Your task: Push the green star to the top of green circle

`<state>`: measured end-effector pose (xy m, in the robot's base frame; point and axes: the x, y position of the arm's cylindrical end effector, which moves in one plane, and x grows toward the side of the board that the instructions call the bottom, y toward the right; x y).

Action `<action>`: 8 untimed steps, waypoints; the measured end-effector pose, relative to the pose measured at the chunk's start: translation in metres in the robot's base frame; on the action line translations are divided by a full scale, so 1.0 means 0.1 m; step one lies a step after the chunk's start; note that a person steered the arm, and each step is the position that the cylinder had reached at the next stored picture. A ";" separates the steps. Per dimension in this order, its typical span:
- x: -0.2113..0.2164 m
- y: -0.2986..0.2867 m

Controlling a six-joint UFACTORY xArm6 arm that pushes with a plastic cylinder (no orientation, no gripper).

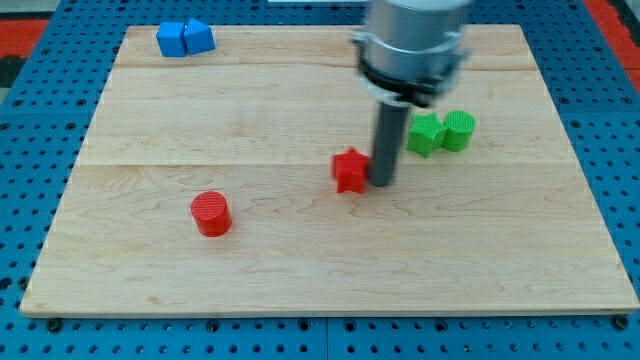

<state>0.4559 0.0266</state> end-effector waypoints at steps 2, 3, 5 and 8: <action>-1.12 0.65; -1.00 1.44; 0.23 1.43; 0.29 1.15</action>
<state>0.4844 0.1414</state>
